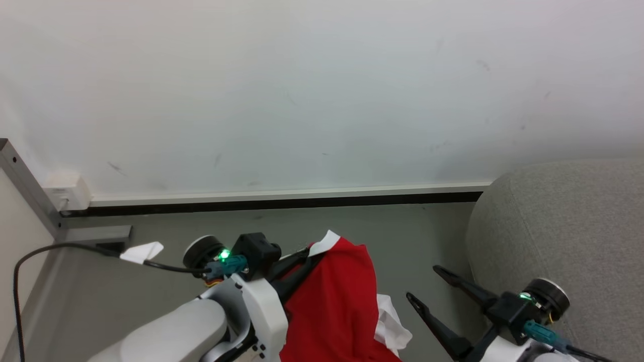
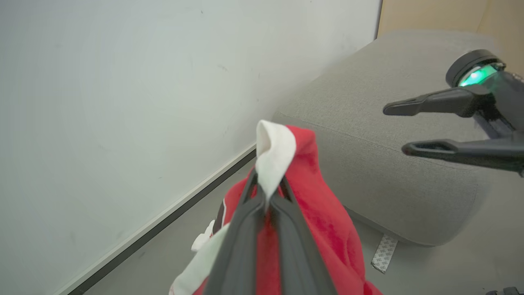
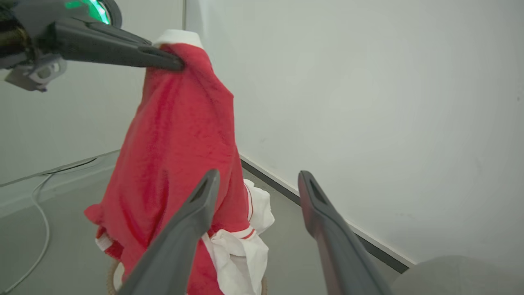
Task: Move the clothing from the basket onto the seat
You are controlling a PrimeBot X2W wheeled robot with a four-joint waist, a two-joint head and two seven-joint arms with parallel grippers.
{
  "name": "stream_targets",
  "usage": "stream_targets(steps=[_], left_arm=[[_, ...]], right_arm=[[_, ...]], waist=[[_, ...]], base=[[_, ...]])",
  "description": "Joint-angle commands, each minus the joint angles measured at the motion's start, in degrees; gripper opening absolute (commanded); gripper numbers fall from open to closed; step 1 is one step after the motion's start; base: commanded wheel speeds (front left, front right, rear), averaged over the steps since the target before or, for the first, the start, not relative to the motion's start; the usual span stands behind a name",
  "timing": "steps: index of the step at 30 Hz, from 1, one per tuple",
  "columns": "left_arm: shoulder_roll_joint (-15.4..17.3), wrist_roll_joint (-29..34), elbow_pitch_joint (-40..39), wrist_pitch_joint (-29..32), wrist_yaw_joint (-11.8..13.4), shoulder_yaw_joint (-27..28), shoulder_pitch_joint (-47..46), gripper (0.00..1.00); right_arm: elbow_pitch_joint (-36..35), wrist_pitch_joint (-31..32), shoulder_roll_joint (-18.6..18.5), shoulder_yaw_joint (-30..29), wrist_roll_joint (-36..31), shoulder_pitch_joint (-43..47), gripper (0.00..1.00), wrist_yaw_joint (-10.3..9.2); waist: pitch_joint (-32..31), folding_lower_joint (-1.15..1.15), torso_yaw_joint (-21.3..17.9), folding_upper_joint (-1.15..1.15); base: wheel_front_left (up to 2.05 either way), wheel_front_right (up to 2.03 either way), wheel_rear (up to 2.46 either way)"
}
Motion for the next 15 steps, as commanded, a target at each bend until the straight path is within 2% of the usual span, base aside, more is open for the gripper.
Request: stream_targets(steps=[1, 9, 15], left_arm=[[-0.3, 0.1, -0.3, -0.2, -0.2, 0.1, -0.6, 0.0], [-1.9, 1.0, -0.7, 0.1, -1.3, -0.6, -1.6, 0.0], [-2.9, 1.6, -2.2, 0.6, -2.4, -1.2, -1.8, 0.0]], right_arm=[[0.3, 0.3, -0.6, 1.2, 0.5, -1.6, 1.0, -0.12], [2.2, 4.1, -2.4, 19.1, 10.4, -14.1, 1.0, -0.12], [6.8, 2.8, -1.3, 25.9, 14.5, -20.5, 1.0, -0.12]], waist=[[0.0, 0.0, 0.1, 0.0], [-0.1, 0.0, 2.3, 0.0], [-0.4, 0.0, 4.1, 0.0]], base=[[0.0, 0.0, 0.0], [0.0, 0.0, 0.0], [0.0, 0.0, 0.0]])
